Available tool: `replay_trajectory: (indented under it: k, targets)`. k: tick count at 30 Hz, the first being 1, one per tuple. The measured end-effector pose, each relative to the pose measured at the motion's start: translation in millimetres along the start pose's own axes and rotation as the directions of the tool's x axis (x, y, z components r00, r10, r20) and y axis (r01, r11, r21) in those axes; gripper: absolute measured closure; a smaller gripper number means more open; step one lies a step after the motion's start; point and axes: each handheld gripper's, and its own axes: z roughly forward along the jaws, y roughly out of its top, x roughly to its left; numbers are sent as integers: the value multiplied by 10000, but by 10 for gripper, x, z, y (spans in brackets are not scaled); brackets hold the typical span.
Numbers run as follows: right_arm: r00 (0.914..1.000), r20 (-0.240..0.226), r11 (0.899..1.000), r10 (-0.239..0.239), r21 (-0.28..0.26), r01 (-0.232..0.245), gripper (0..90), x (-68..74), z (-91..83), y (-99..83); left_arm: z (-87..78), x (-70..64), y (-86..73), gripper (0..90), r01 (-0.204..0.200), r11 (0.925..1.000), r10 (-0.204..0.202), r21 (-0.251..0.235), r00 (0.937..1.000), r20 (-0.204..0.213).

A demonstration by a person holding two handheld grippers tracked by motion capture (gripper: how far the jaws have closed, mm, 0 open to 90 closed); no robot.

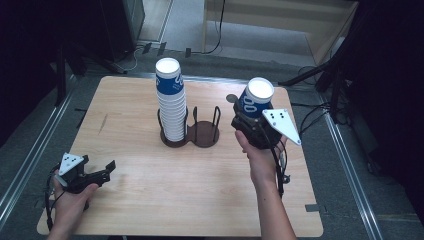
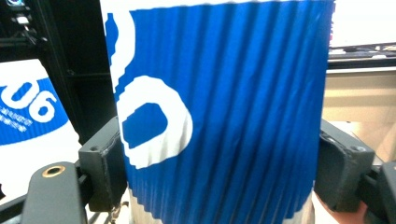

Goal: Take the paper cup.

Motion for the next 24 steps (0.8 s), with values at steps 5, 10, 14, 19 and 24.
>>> replay_trajectory:
  k: [5,10,14,19,24]
  targets:
    - [9998,147,9999,-112,61,111,187,-58,-79,-77,-2,16,3,12,29,9989,-8,-472,9991,434]
    - [9997,236,9999,59,137,-63,188,-160,-168,-178,-17,48,0,12,258,9965,-211,-791,9980,601]
    - [9996,274,9998,92,184,-98,189,-233,-228,-250,-40,35,0,12,-55,9967,91,-807,9990,439]
    - [9996,256,9995,-115,302,107,189,-282,-300,-341,-82,58,43,12,391,9936,-346,-1058,9984,440]
    - [9997,206,9994,-137,331,130,189,-315,-367,-395,-96,25,92,12,284,9932,-236,-1132,9988,434]
